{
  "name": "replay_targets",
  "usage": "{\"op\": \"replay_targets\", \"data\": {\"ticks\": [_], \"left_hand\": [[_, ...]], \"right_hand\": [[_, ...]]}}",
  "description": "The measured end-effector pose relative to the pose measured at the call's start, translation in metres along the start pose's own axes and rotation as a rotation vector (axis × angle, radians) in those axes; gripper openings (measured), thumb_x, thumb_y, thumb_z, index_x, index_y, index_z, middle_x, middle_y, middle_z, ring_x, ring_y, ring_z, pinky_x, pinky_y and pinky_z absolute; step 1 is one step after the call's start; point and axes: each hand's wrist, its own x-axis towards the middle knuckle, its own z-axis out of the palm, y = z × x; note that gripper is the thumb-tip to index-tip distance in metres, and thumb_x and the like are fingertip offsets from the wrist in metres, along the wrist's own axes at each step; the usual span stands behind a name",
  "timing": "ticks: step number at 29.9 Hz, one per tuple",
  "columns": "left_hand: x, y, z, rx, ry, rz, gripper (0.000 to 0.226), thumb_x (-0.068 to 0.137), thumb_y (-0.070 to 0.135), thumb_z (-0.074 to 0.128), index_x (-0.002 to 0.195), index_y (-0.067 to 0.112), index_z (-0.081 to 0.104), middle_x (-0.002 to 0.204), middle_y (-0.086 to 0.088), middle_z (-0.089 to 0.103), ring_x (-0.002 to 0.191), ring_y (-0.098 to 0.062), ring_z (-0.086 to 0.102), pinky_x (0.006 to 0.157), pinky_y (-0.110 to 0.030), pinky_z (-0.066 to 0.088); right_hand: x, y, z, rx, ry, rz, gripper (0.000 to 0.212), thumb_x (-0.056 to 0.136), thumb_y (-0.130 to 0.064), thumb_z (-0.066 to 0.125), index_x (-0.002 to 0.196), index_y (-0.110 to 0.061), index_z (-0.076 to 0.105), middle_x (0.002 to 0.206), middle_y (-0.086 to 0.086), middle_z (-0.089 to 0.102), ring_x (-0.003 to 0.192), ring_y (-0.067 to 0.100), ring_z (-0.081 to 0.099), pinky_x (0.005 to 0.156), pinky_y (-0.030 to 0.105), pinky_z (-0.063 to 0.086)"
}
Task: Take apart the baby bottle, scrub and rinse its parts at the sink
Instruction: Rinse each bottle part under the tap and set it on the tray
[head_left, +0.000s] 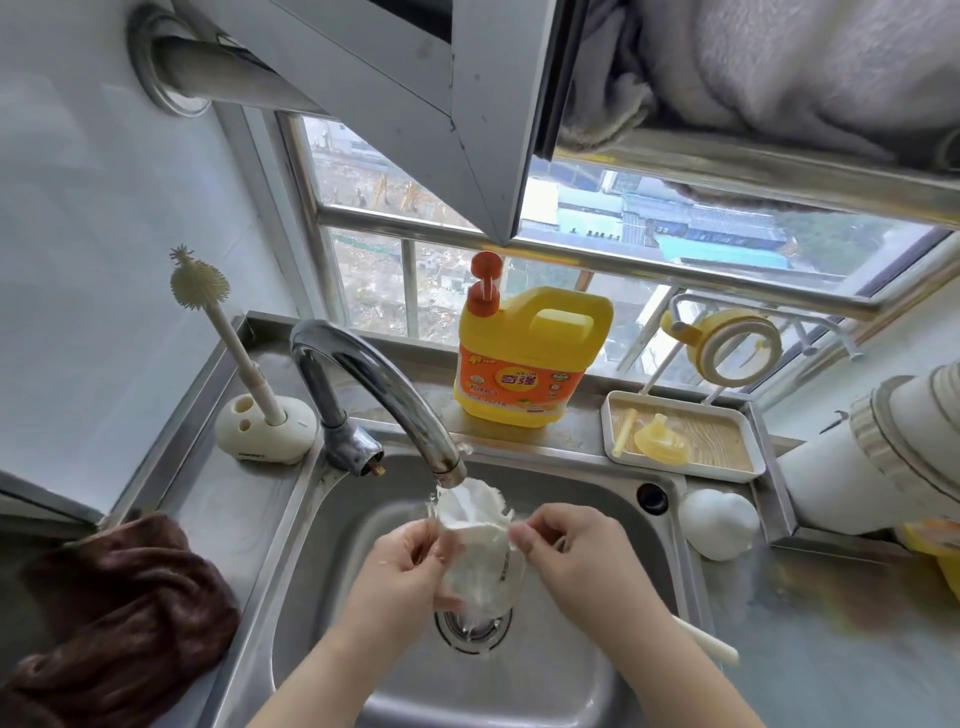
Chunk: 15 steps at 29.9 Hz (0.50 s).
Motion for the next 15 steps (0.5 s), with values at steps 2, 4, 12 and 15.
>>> {"op": "replay_targets", "data": {"ticks": [2, 4, 12, 15], "left_hand": [[0.001, -0.004, -0.004, 0.059, -0.003, -0.007, 0.015, 0.092, 0.001, 0.053, 0.083, 0.003, 0.065, 0.061, 0.003, 0.057, 0.052, -0.004, 0.056, 0.057, -0.025, 0.057], [0.001, -0.009, -0.006, 0.065, -0.019, -0.042, 0.015, 0.091, -0.004, 0.052, 0.083, 0.001, 0.064, 0.062, 0.000, 0.054, 0.058, -0.006, 0.054, 0.064, -0.027, 0.058], [0.008, -0.003, -0.004, -0.182, 0.003, -0.111, 0.015, 0.087, 0.010, 0.063, 0.084, -0.004, 0.061, 0.074, -0.013, 0.064, 0.071, -0.021, 0.063, 0.064, -0.032, 0.059], [0.009, -0.005, 0.000, -0.086, 0.004, -0.121, 0.035, 0.091, 0.025, 0.055, 0.083, -0.009, 0.059, 0.067, -0.012, 0.055, 0.066, -0.022, 0.057, 0.058, -0.030, 0.058]], "right_hand": [[-0.003, 0.014, -0.009, -0.062, -0.008, 0.075, 0.031, 0.086, -0.043, 0.060, 0.059, -0.028, 0.057, 0.054, -0.005, 0.054, 0.054, 0.006, 0.048, 0.059, 0.030, 0.045], [-0.001, 0.022, -0.014, -0.091, 0.036, 0.126, 0.029, 0.086, -0.043, 0.059, 0.063, -0.026, 0.059, 0.058, -0.006, 0.055, 0.062, 0.010, 0.053, 0.063, 0.031, 0.047], [-0.009, 0.010, -0.009, -0.038, 0.008, 0.033, 0.031, 0.083, -0.044, 0.063, 0.055, -0.034, 0.055, 0.055, -0.021, 0.056, 0.053, 0.004, 0.049, 0.054, 0.022, 0.039], [-0.005, 0.010, -0.010, -0.116, 0.045, 0.003, 0.024, 0.086, -0.047, 0.058, 0.068, -0.030, 0.062, 0.057, -0.008, 0.057, 0.059, 0.006, 0.052, 0.053, 0.019, 0.037]]}}
